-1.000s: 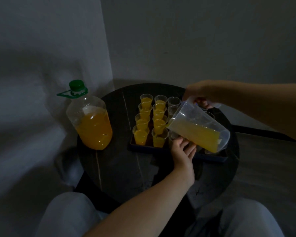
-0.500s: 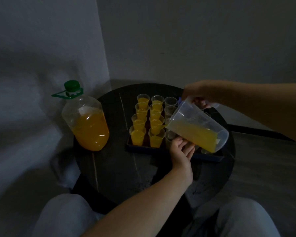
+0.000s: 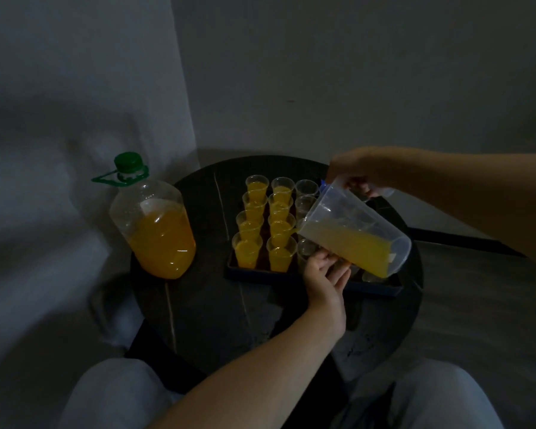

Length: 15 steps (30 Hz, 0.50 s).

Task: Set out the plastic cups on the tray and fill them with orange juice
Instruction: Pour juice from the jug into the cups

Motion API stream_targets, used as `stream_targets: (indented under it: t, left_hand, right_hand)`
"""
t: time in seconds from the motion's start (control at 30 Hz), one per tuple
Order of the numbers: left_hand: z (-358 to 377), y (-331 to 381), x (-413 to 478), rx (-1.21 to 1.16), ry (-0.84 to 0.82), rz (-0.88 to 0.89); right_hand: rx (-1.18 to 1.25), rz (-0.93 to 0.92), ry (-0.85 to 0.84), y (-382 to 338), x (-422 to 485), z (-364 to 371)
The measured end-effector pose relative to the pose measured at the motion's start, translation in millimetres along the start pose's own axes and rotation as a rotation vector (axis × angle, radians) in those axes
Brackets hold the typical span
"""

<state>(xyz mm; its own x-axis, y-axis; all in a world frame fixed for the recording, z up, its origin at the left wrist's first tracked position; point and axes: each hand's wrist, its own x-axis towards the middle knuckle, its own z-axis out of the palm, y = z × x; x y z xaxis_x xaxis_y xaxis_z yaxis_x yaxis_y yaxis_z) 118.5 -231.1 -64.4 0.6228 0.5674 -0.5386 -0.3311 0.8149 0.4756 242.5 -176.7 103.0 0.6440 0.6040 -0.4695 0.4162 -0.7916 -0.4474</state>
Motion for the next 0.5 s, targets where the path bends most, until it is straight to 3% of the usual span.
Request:
stream_targets:
  t: [0.33,0.5]
  left_hand:
    - [4.5,2.2,0.6,-0.003,0.007,0.0]
    - [6.1,3.4,-1.6,0.007,0.012,-0.001]
  right_hand:
    - [0.009,0.081,0.029,3.7,7.3,-6.3]
    - [-0.059,0.006,-0.025,1.5,1.3,-6.1]
